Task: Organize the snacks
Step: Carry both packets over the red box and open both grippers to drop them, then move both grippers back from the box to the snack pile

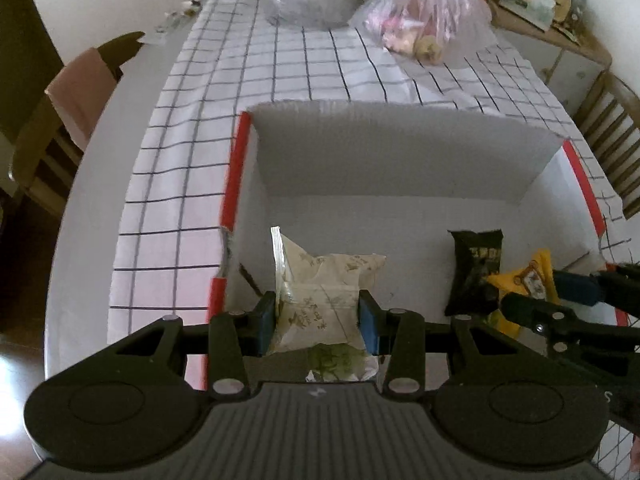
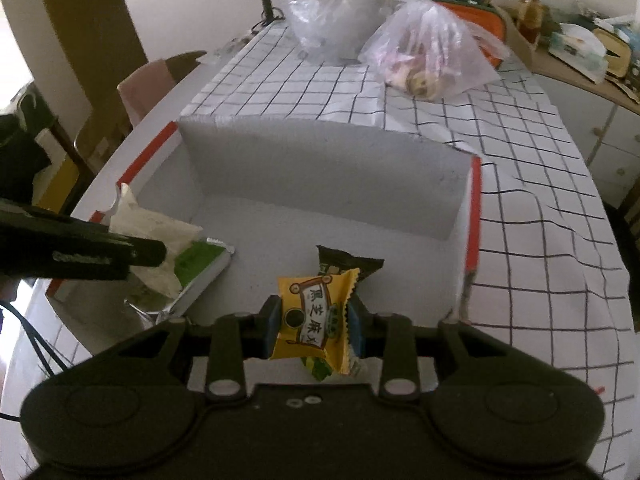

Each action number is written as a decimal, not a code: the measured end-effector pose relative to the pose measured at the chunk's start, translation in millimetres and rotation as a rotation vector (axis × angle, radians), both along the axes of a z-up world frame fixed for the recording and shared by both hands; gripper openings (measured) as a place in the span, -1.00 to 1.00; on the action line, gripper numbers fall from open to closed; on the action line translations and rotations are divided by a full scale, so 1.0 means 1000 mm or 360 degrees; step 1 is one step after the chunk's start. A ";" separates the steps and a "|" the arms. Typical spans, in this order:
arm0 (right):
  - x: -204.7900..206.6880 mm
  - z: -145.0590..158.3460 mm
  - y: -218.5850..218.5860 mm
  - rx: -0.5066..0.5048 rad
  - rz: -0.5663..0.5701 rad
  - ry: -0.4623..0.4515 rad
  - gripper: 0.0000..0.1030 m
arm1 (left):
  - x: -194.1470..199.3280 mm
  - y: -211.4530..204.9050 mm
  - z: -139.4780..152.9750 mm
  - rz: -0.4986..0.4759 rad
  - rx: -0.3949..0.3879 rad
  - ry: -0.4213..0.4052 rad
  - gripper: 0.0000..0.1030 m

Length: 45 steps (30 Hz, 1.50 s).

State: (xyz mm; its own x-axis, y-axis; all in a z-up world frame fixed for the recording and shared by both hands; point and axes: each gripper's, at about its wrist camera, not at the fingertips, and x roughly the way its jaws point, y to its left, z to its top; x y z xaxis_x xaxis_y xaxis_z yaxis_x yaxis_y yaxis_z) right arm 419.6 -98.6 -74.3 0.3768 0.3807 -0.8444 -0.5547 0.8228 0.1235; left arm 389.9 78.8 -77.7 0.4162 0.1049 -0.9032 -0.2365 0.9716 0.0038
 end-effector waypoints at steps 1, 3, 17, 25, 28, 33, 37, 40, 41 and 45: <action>0.001 -0.001 0.000 0.0001 0.0006 0.0008 -0.37 | 0.001 -0.001 -0.002 -0.0003 -0.0006 0.0009 -0.20; 0.004 -0.005 0.002 -0.0005 0.0016 0.0020 -0.40 | 0.004 -0.002 -0.004 -0.0015 -0.0002 0.0017 -0.19; -0.002 0.003 -0.006 0.0029 -0.0019 -0.0004 -0.17 | -0.010 0.002 0.005 -0.0030 -0.0016 -0.0106 0.11; -0.029 0.032 -0.012 0.0050 -0.0067 -0.0101 0.13 | -0.050 0.007 0.035 -0.0069 -0.0073 -0.0255 0.22; -0.044 0.044 -0.012 0.0076 -0.0069 -0.0138 0.28 | -0.067 0.009 0.045 -0.0082 -0.0082 -0.0309 0.25; -0.069 0.058 -0.012 0.0097 -0.0069 -0.0188 0.46 | -0.098 0.011 0.058 -0.0095 -0.0101 -0.0389 0.33; -0.091 0.065 -0.018 0.0119 -0.0082 -0.0208 0.64 | -0.123 0.007 0.066 -0.0127 -0.0092 -0.0442 0.41; -0.108 0.069 -0.024 0.0134 -0.0099 -0.0230 0.75 | -0.141 0.005 0.069 -0.0143 -0.0110 -0.0485 0.48; -0.114 0.070 -0.026 0.0140 -0.0107 -0.0237 0.83 | -0.148 0.004 0.069 -0.0147 -0.0115 -0.0500 0.52; -0.137 0.071 -0.036 0.0159 -0.0140 -0.0255 0.98 | -0.169 0.002 0.068 -0.0179 -0.0148 -0.0525 0.54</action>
State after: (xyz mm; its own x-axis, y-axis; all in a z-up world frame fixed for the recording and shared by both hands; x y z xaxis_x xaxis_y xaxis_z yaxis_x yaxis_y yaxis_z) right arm 282.3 -134.4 -3.6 0.5389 0.4194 -0.7305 -0.5002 0.8571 0.1231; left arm 220.4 80.3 -10.2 0.6911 -0.0347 -0.7219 -0.1017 0.9842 -0.1446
